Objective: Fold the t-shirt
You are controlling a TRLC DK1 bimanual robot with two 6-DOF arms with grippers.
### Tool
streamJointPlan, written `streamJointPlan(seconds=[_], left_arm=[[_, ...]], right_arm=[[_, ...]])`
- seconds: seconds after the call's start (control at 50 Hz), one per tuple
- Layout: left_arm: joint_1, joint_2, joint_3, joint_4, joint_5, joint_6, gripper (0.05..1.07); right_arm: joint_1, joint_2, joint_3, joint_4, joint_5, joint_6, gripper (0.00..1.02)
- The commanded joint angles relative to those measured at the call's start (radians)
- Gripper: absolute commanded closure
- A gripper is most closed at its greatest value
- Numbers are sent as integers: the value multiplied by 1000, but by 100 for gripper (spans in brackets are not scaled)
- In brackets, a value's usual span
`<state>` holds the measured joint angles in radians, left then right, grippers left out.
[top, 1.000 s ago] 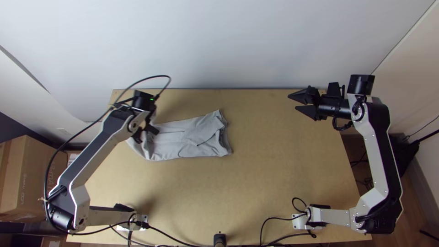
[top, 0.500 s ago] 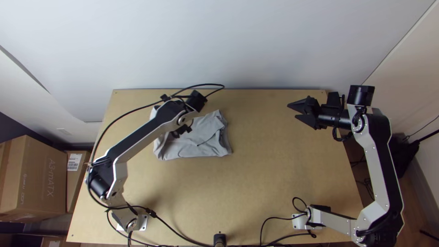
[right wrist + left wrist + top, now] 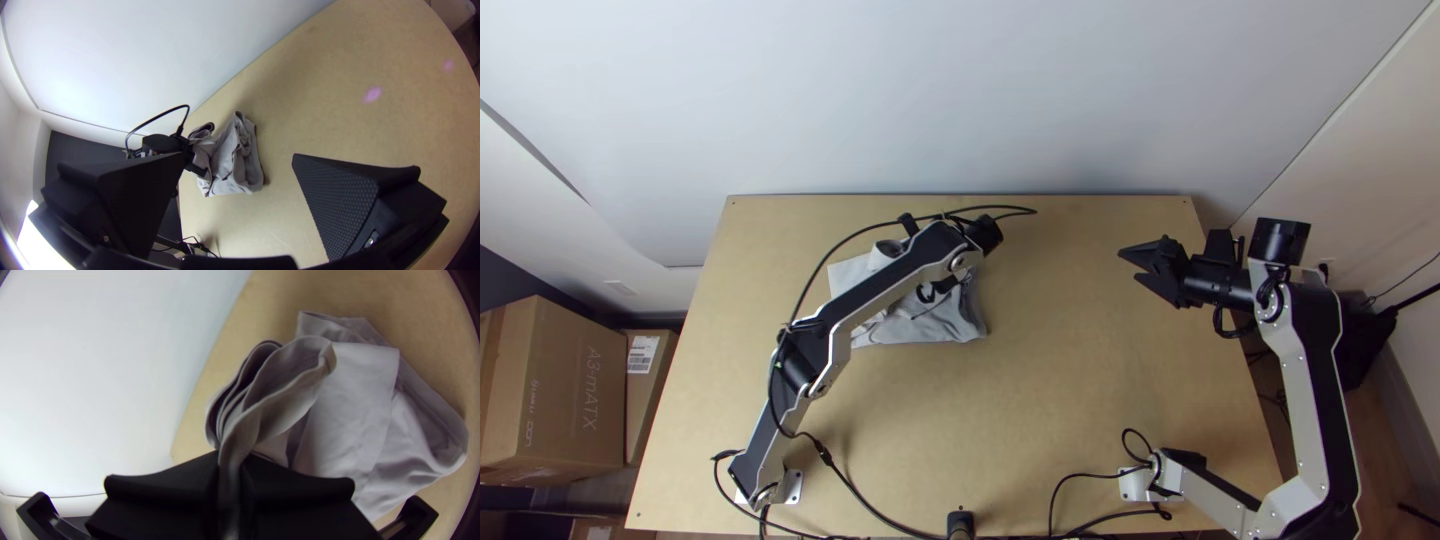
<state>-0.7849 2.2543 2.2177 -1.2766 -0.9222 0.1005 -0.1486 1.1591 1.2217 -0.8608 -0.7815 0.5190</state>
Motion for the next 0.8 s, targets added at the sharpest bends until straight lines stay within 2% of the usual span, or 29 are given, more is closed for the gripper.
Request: streamJointPlan(seconds=[0.0, 0.02, 0.04, 0.06, 0.1, 0.12, 0.3, 0.48, 0.64, 0.78], left_arm=[[-43, 67, 59, -10, -32, -44, 101], [-50, 74, 60, -9, -33, -44, 92], [-54, 83, 60, -7, -35, -44, 76], [-62, 93, 60, -7, -37, -44, 56], [-79, 108, 65, -3, -38, -39, 6], [-89, 116, 71, 10, -40, -35, 10], [-186, 102, 100, 226, -29, 8, 10], [-194, 27, 103, 367, -29, 65, 10], [-166, -107, 120, 431, 34, 85, 10], [-100, -222, 114, 411, 66, 31, 10]], right_arm=[[-19, -44, -56, 8, -1, -17, 4], [-22, -52, -65, 9, -2, -17, 4], [-22, -59, -73, 8, -2, -17, 4], [-22, -67, -82, 8, -2, -16, 4], [-22, -82, -103, 9, -1, -16, 4], [-22, -91, -114, 13, -1, -16, 4], [-34, -133, -238, 62, -1, -19, 4], [-45, -121, -318, 118, 1, -36, 4], [86, -39, -337, 192, 22, -27, 4], [211, 111, -287, 272, 28, -27, 4]])
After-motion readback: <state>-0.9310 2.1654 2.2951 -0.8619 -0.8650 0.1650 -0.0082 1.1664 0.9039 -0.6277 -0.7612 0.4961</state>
